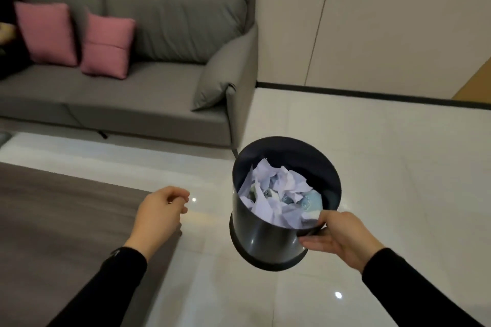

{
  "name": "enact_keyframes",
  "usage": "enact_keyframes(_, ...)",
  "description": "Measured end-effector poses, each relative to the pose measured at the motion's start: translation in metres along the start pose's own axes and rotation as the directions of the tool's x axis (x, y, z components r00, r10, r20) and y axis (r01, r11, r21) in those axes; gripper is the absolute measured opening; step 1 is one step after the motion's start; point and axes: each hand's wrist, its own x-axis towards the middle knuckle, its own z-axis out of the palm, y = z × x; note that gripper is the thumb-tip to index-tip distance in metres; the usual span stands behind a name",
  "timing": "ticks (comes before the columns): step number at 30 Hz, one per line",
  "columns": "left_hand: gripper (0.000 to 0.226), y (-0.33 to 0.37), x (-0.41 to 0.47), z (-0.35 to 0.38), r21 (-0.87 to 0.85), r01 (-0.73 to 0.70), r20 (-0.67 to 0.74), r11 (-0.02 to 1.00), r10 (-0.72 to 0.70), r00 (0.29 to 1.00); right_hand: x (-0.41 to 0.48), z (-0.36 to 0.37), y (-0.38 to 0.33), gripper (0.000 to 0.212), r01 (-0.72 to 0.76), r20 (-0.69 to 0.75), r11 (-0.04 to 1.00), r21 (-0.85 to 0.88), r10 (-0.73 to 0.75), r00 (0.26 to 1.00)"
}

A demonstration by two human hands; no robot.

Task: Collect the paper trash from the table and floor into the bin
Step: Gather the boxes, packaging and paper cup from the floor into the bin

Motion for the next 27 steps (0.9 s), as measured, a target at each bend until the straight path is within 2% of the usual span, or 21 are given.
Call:
enact_keyframes(5, 0.028, 0.067, -0.033, -0.07, -0.028, -0.051, -0.082, 0.998, 0.048, 0.995, -0.078, 0.032, -0.091, 0.031, 0.103, 0.073, 0.993, -0.055, -0.099, 0.992)
enact_keyframes(11, 0.023, 0.081, -0.035, -0.139, -0.072, -0.043, -0.26, 0.996, 0.023, 0.965, -0.096, 0.076, -0.16, 0.026, 0.207, 0.169, 0.968, -0.144, -0.182, 0.969)
enact_keyframes(18, 0.025, 0.042, 0.005, -0.199, -0.008, 0.076, -0.382, 0.997, -0.073, 0.921, -0.048, 0.157, -0.219, 0.034, 0.236, 0.25, 0.943, -0.233, -0.176, 0.952)
enact_keyframes(21, 0.024, 0.014, 0.046, -0.221, -0.105, 0.159, -0.468, 0.982, -0.189, 0.863, -0.012, 0.202, -0.237, 0.039, 0.23, 0.281, 0.926, -0.299, -0.145, 0.949)
enact_keyframes(23, 0.028, 0.0, 0.079, -0.229, -0.176, 0.212, -0.467, 0.961, -0.271, 0.842, 0.011, 0.237, -0.252, 0.039, 0.219, 0.294, 0.919, -0.327, -0.121, 0.948)
enact_keyframes(27, 0.027, -0.001, 0.13, -0.254, -0.237, 0.214, -0.49, 0.948, -0.307, 0.816, 0.04, 0.31, -0.284, 0.029, 0.193, 0.336, 0.894, -0.404, -0.051, 0.941)
